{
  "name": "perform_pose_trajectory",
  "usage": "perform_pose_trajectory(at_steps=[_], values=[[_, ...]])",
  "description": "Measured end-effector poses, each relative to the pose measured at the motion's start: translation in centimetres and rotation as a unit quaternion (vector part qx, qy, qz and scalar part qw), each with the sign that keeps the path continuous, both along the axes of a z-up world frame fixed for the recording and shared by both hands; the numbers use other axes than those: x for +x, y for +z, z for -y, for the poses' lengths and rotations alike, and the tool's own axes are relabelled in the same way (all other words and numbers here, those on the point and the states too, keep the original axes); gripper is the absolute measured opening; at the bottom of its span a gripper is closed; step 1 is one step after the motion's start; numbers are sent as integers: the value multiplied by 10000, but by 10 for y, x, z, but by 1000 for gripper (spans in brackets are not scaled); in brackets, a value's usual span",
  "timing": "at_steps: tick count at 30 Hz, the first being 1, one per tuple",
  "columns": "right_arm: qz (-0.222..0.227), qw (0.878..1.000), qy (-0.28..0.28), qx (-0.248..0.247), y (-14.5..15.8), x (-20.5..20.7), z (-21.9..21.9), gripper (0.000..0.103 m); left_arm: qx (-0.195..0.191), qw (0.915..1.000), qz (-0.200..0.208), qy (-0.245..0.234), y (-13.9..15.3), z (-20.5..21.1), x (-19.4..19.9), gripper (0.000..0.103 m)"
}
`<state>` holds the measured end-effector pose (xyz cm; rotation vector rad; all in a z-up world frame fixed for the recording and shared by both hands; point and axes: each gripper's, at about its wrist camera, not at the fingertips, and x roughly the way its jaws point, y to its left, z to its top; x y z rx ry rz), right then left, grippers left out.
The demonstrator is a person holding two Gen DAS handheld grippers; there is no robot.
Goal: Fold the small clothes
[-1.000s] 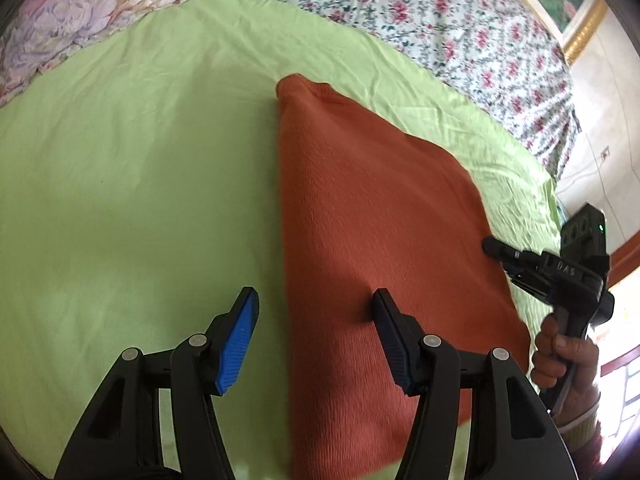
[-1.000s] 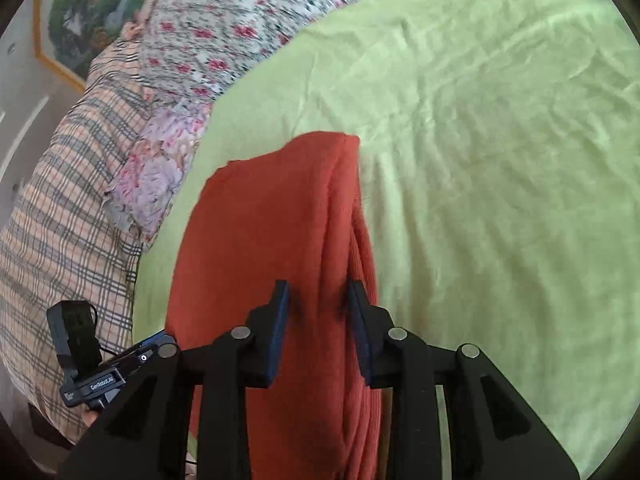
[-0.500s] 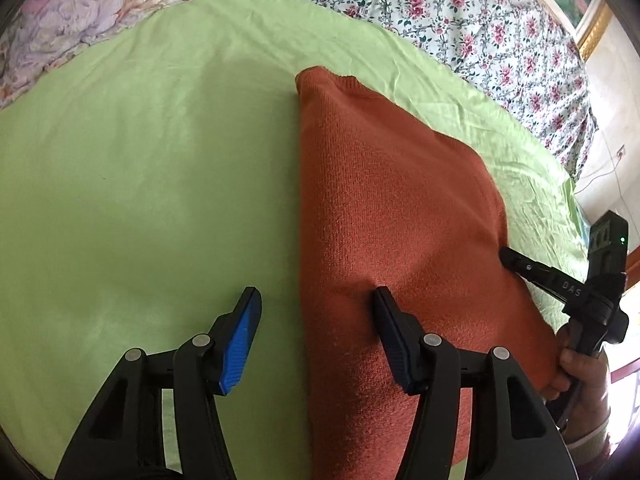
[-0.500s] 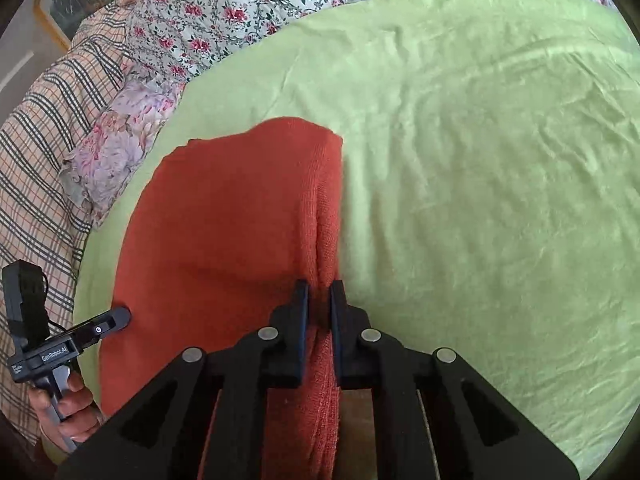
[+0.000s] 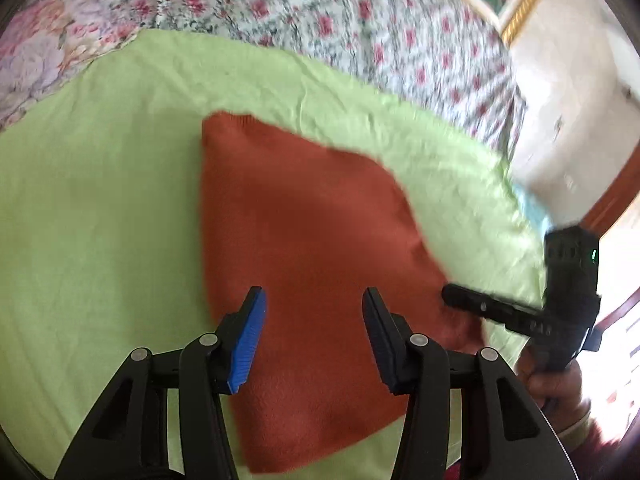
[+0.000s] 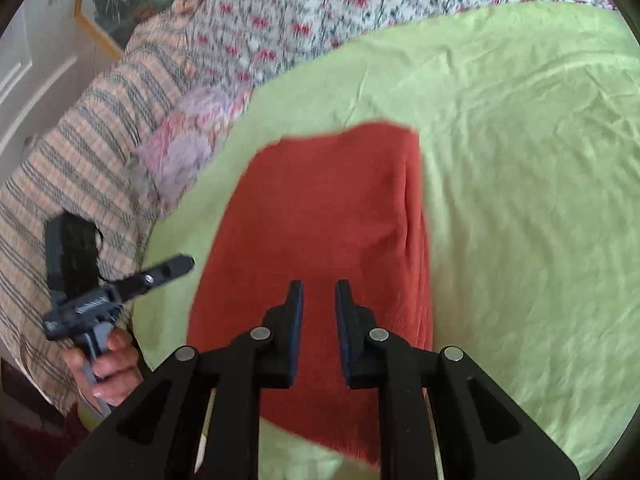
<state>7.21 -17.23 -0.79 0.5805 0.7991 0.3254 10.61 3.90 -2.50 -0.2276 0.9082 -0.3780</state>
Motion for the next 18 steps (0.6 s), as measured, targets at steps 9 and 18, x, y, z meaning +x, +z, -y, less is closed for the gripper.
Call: perform_pose_trajectory(at_steps=[9, 18], values=[[-414, 9975, -157, -552, -29, 8, 1, 7, 268, 9994, -189, 143, -20, -1, -1, 36], [-220, 9963, 94, -829, -7, -43, -14, 17, 88, 9994, -314, -127, -37, -8, -67, 36]])
